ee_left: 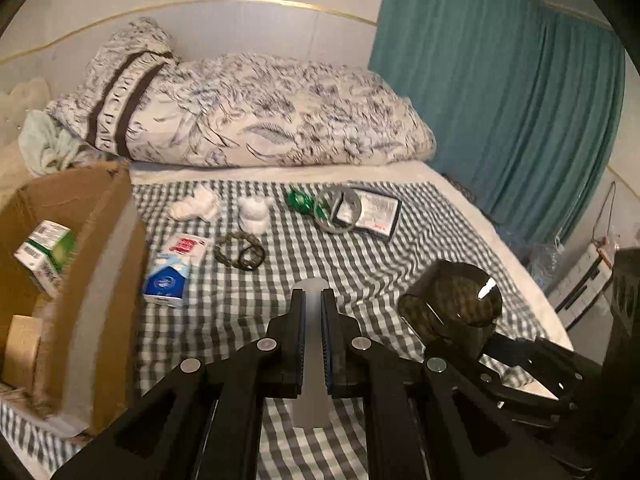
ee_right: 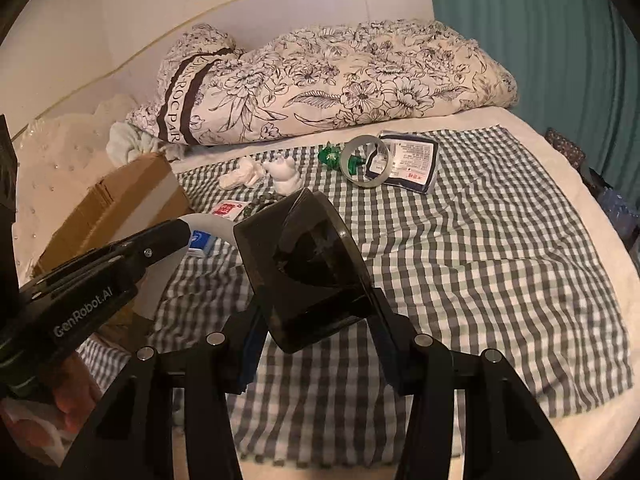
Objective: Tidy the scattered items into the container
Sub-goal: 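Carry the foam strip and black cup into the cardboard box and release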
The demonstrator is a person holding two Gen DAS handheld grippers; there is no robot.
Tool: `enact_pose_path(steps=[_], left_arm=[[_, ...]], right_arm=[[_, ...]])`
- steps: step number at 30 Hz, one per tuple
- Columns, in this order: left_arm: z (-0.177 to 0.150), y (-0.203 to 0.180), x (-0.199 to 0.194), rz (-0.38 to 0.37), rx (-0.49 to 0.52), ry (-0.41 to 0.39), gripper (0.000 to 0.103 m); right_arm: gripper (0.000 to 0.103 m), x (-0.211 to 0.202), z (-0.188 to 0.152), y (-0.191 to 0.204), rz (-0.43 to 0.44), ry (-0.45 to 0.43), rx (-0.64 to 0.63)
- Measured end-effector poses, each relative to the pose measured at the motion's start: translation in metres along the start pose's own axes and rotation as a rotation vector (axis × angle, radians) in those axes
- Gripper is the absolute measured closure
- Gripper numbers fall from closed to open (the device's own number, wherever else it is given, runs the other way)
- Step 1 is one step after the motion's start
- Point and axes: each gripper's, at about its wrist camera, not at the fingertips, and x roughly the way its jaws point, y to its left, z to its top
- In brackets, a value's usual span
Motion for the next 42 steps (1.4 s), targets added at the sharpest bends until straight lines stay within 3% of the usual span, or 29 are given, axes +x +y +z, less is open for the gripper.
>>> enact_pose_path(steps=[9,19,24,31,32,34,35,36,37,42], left_arm=[[0.037,0.035,-0.079,0.007,-0.001,-0.053,0.096],[0.071,0.134,-0.141,0.174,-0.042,-0.116,0.096],[0.066,0.189,-0.144,0.25,-0.097,-0.088,0.096],[0.041,0.236,-0.105,0.279,-0.149,0.035,0.095],[0.037,0.24,-0.098,0.283,-0.148,0.058,0.093],[0.031,0.245,-0.088,0.284,-0.15,0.107,0.074],[0.03,0.25,-0.085,0.292,-0.17,0.132,0.064],[0.03,0.252,-0.084,0.304,-0.184,0.138,0.035],[0.03,0.256,-0.087,0.322,-0.202,0.129,0.018],[0.032,0.26,-0.105,0.354,-0.236,0.068,0.009]], right_arm=[[0.055,-0.05,0.023,0.051,0.011,-0.063,-0.021],[0.055,-0.053,0.053,0.17,0.151,-0.101,-0.124],[0.055,-0.025,0.057,0.229,0.248,-0.057,-0.171],[0.055,0.033,0.044,0.27,0.274,0.063,-0.221],[0.054,0.04,0.041,0.272,0.277,0.078,-0.223],[0.051,0.048,0.037,0.277,0.322,0.096,-0.227],[0.037,0.05,0.036,0.278,0.338,0.095,-0.232],[0.025,0.052,0.034,0.278,0.329,0.09,-0.23],[0.011,0.053,0.033,0.277,0.303,0.077,-0.218],[0.011,0.044,0.034,0.261,0.303,0.035,-0.144]])
